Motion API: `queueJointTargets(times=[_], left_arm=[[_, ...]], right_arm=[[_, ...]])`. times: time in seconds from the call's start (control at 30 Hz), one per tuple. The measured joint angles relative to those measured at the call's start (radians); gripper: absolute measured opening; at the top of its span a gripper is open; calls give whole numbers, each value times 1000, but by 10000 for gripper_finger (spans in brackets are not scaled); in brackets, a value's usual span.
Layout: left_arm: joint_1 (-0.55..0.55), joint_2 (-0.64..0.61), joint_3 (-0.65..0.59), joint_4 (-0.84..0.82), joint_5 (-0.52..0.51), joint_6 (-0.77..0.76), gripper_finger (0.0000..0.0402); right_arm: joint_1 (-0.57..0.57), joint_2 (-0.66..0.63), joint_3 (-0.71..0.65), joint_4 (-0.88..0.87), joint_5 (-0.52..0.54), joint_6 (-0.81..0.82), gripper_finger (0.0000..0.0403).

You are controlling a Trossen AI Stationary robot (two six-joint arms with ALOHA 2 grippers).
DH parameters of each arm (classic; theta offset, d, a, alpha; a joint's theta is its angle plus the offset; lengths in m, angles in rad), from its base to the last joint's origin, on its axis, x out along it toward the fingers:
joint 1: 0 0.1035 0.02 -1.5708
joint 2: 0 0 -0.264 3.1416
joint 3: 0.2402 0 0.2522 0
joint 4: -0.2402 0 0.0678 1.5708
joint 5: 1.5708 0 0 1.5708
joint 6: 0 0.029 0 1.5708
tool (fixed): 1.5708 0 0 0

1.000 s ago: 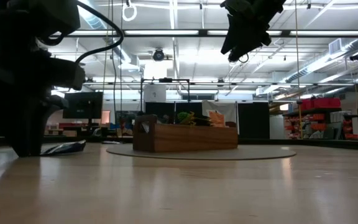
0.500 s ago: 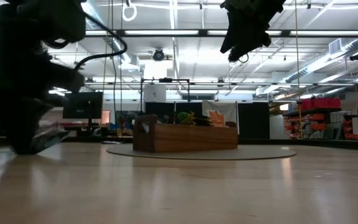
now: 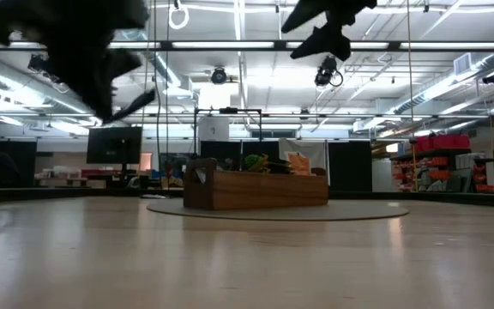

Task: Pick & Place Tea
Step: Put the black tea bag into the left section of the wooden organizer

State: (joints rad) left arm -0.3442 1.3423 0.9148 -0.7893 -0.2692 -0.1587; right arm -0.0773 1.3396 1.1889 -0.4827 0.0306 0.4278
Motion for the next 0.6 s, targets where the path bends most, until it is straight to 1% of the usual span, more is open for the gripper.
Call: queueJointTargets(times=[0.13, 0.23, 0.3, 0.43, 0.53, 0.6], left_arm=[[23, -1, 84, -4, -10, 77, 1], [50, -2, 151, 4, -64, 129, 1], [75, -2, 190, 2, -69, 175, 1], [117, 0, 244, 15, -58, 266, 1], [145, 0, 274, 25, -30, 313, 1], [163, 0, 286, 37, -4, 349, 1]], right_arm=[[-1, 0, 0, 74, -65, 72, 259], [-1, 0, 0, 119, -113, 125, 259], [-1, 0, 0, 164, -129, 165, 259], [-1, 0, 0, 254, -175, 274, 259], [-1, 1, 0, 262, -185, 332, 259], [-1, 1, 0, 264, -211, 369, 259]])
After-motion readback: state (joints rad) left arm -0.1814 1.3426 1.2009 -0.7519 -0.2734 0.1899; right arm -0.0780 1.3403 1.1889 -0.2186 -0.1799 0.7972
